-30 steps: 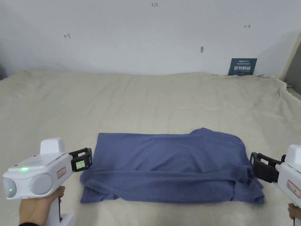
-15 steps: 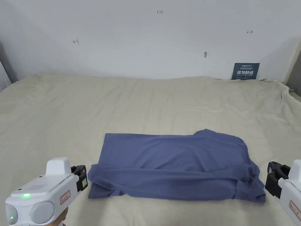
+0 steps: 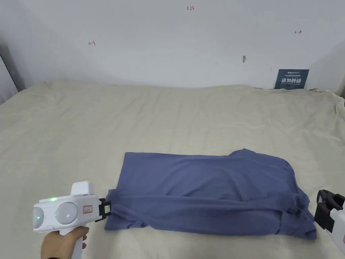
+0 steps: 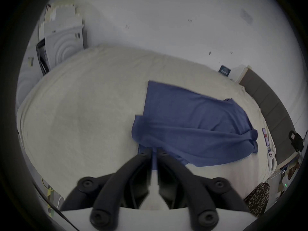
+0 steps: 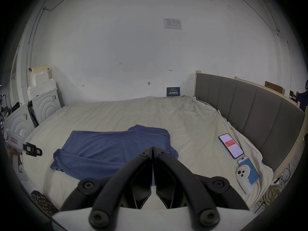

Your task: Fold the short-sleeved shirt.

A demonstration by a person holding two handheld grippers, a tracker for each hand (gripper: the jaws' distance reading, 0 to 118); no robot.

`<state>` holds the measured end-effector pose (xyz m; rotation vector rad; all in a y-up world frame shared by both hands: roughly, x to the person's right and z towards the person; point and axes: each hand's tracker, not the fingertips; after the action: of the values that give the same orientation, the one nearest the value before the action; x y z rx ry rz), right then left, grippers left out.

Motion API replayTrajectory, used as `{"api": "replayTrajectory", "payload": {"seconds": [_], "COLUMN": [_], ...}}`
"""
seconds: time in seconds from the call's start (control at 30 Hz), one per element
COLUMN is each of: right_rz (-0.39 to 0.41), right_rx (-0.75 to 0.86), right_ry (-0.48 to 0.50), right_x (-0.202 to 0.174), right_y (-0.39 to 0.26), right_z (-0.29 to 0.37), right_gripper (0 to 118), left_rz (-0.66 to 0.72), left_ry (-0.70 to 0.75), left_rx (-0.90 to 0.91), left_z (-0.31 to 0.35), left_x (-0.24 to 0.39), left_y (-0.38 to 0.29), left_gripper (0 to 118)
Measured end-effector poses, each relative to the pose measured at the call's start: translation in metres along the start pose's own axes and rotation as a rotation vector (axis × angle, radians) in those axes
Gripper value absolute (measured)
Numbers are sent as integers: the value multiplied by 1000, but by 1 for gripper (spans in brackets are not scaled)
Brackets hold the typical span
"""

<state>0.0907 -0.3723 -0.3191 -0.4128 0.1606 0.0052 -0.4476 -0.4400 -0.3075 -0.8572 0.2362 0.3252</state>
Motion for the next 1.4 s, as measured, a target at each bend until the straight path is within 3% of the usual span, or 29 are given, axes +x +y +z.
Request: {"api": "replayTrajectory", "payload": {"seconds": [0.03, 0.07, 0.1, 0.13, 0.23, 0.3, 0.37, 0.43, 0.47, 0.5, 0.53, 0.67, 0.8, 0.93, 0.97, 1.0, 1.03, 1.1, 1.23, 1.3, 1.33, 1.37, 1.4], "right_rz": [-5, -8, -9, -9, -9, -13, -17, -22, -26, -28, -29, -41, -57, -62, -64, -63, -57, -55, -69, -102, -108, -98, -86], "right_rx": [-4, -9, -15, -22, -41, -54, -66, -78, -84, -89, -97, -144, -279, -412, -453, -453, -470, -511, -573, -574, -575, -560, -555], "right_ry": [1, 0, -1, -5, -9, -10, -16, -19, -20, -21, -22, -25, -7, -18, -21, -32, -49, -75, -83, -63, -47, -31, -19], "right_x": [0, 0, 1, -4, -4, -5, -4, -1, 0, 0, 3, 11, 21, 33, 35, 37, 38, 40, 48, 49, 46, 44, 43], "right_y": [-1, -1, -2, -1, -4, -5, -7, -8, -9, -10, -11, -15, -23, -43, -49, -54, -60, -68, -83, -86, -84, -83, -83], "right_z": [-2, -5, -8, -7, -14, -16, -20, -23, -25, -27, -30, -50, -89, -135, -145, -153, -160, -172, -185, -184, -179, -175, -173], "right_gripper": [0, 0, 0, 0, 0, 0, 0, 0, 0, 0, 0, 0, 3, 21, 44, 59, 69, 73, 69, 49, 34, 6, 6], "left_rz": [-2, 1, -6, -3, -16, -16, -26, -91, -111, -144, -158, -188, -187, -180, -177, -175, -173, -173, -166, -158, -155, -150, -145], "left_ry": [21, 37, 45, 54, 78, 98, 100, 130, 148, 125, 77, 110, 97, 77, 72, 70, 68, 65, 60, 59, 59, 61, 62], "left_rx": [-41, -69, -93, -97, -138, -159, -183, -155, -155, -158, -170, -169, -139, -108, -103, -100, -96, -100, -99, -101, -103, -106, -108], "left_z": [-11, -20, -31, -40, -62, -75, -82, -79, -76, -76, -77, -73, -61, -47, -44, -43, -42, -42, -41, -44, -45, -46, -47], "left_x": [0, 1, 1, 2, 4, 7, 8, 16, 19, 21, 22, 26, 25, 22, 22, 21, 21, 20, 19, 17, 16, 15, 14], "left_y": [2, 0, -1, -1, -7, -11, -19, -25, -26, -25, -25, -22, -17, -8, -6, -4, -2, 0, 1, -1, -2, -3, -4], "left_gripper": [34, 60, 73, 79, 80, 78, 54, 46, 21, 7, 6, 3, 2, 2, 2, 2, 2, 2, 2, 2, 2, 2, 2]}}
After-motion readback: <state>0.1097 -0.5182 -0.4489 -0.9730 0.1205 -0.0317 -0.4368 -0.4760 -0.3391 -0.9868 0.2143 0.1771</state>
